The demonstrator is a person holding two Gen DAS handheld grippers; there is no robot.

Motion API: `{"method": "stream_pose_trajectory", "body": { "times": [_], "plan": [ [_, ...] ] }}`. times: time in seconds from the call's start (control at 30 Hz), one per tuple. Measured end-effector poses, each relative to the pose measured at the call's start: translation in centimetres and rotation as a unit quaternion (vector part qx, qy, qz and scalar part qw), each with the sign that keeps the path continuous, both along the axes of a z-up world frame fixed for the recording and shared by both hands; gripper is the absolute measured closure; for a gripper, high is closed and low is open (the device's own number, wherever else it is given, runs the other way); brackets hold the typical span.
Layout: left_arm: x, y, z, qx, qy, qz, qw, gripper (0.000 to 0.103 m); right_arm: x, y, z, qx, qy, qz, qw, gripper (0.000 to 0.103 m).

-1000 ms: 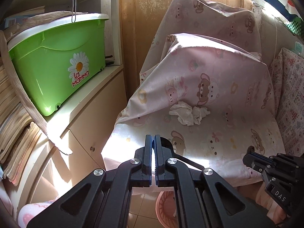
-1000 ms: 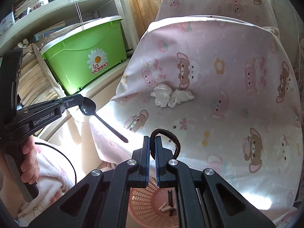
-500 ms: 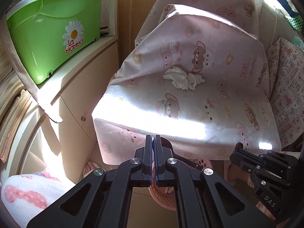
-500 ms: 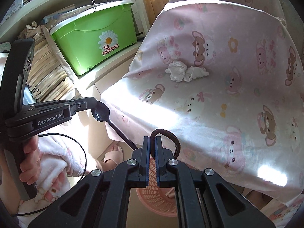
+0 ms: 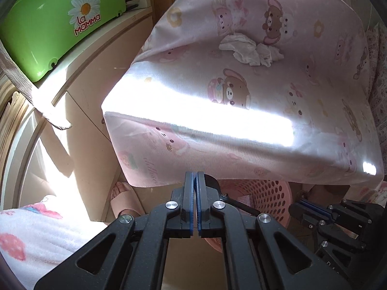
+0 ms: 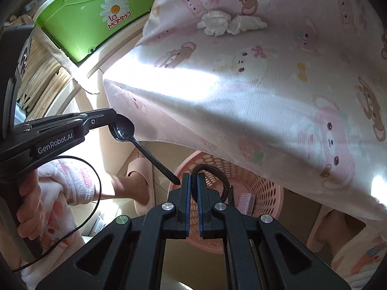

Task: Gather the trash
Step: 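Carry the spoon and hair tie in both tools over the pink wastebasket, then open both tools to drop the spoon and hair tie into the wastebasket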

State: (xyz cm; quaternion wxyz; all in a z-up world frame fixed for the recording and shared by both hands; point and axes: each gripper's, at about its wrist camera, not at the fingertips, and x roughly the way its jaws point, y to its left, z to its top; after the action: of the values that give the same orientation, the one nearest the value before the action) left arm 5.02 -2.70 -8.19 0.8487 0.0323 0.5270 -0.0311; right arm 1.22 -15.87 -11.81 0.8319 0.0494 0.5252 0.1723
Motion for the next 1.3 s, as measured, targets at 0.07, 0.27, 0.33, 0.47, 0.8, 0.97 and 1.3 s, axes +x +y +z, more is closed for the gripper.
{"method": "stream_pose_trajectory", "body": {
  "times": [0.07,0.27,0.33,0.47,0.8,0.97,1.3],
  "plan": [
    [0.2,-1.3,-1.3,0.032,0.004,-0.008,0.9995,0.102,0.6,-0.2,-1.9,0.013,0.033,-0.007,0.999,0.097],
    [1.3,-2.5,-5.6,0.021,0.058,-0.014,0.9980,0.102,0.8,-1.0,-7.1,-0.002,0.094,-0.040,0.995,0.097],
    [1.5,-2.7,-6.6,0.022,0.071,-0.023,0.9970,0.102,0.9,-1.0,-8.5,-0.013,0.111,-0.037,0.993,0.097],
    [1.2,-3.7,-8.4,0.047,0.079,-0.043,0.9949,0.101,0.5,-0.4,-11.1,-0.039,0.136,-0.024,0.990,0.097],
    [1.0,-4.1,-12.1,0.041,0.110,-0.043,0.9922,0.097,-0.1,-0.7,-13.8,-0.066,0.158,-0.029,0.985,0.097],
    [0.8,-3.5,-13.5,0.033,0.145,-0.017,0.9887,0.068,0.0,-1.3,-13.8,-0.066,0.160,-0.051,0.984,0.078],
    [0.6,-2.3,-8.6,0.043,0.077,0.004,0.9961,0.039,-0.3,-1.1,-11.0,-0.129,0.079,-0.070,0.986,0.045]
  ]
}}
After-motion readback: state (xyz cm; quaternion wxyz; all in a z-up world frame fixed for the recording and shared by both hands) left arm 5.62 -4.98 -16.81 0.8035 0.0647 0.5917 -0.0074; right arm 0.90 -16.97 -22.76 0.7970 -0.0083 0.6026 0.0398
